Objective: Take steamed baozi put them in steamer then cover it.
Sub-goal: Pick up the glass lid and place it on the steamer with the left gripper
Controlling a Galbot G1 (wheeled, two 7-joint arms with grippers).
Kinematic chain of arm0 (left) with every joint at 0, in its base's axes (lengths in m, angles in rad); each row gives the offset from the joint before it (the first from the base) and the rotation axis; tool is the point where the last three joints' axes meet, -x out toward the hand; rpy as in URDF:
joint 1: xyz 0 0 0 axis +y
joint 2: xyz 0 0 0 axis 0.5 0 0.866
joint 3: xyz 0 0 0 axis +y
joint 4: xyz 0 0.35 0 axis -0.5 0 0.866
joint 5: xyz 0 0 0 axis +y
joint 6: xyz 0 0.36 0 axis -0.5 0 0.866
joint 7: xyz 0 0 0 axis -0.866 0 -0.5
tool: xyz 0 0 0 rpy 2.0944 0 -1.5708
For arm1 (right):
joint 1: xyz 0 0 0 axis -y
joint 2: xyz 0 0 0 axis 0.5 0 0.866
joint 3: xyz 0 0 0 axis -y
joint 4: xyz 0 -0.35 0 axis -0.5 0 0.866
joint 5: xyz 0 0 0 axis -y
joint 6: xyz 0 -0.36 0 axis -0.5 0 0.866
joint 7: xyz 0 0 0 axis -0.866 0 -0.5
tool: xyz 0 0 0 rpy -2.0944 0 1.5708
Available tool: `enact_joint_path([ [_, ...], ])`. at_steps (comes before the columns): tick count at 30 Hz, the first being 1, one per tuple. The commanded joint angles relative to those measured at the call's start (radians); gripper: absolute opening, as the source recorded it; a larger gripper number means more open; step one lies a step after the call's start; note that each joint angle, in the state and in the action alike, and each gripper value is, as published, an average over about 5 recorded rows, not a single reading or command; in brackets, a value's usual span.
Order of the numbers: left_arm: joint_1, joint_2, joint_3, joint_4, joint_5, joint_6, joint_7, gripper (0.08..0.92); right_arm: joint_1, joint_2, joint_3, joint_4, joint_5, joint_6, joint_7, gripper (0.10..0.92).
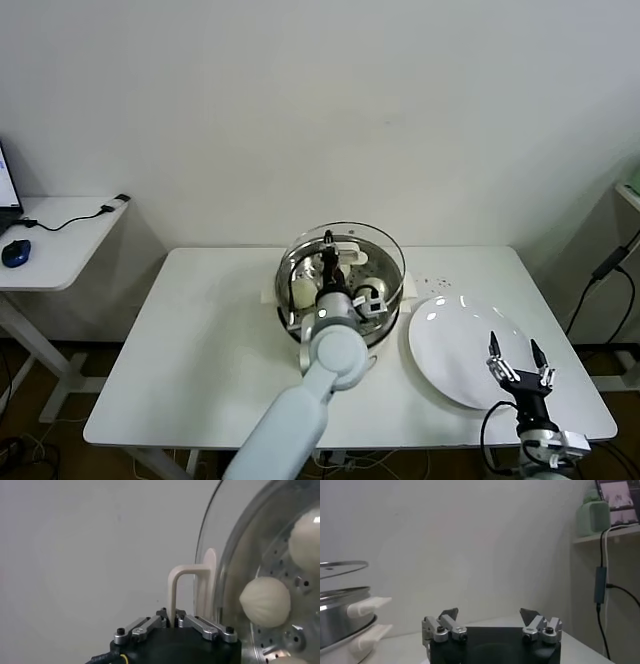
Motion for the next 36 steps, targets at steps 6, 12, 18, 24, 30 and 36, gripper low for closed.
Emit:
enact_joint_path([
  [6, 0.007, -0.049, 0.019, 0.008, 0.105, 0.049, 0.112, 0.164, 0.005, -0.007, 0.002, -0.015, 0.002, 0.004, -0.002, 0.823],
  [12, 0.01, -0.049, 0.019, 0.013, 0.108, 0.049, 0.135, 0.164, 0.01, -0.008, -0.003, -0.025, 0.002, 0.01, -0.002, 0.823],
  [18, 0.008, -0.049, 0.019, 0.022, 0.116, 0.049, 0.143, 0.164, 0.012, -0.008, -0.004, -0.032, 0.002, 0.014, -0.002, 0.823],
  [24, 0.009, -0.049, 0.016, 0.022, 0.115, 0.049, 0.142, 0.164, 0.013, -0.012, -0.004, -0.039, 0.003, 0.017, -0.002, 0.823],
  [30, 0.008, -0.049, 0.012, 0.032, 0.109, 0.048, 0.117, 0.164, 0.016, -0.008, -0.006, -0.037, 0.001, 0.018, -0.003, 0.823],
  [36, 0.012, -0.049, 0.014, 0.025, 0.107, 0.043, 0.096, 0.164, 0.013, -0.009, -0.006, -0.041, 0.001, 0.022, -0.003, 0.823],
])
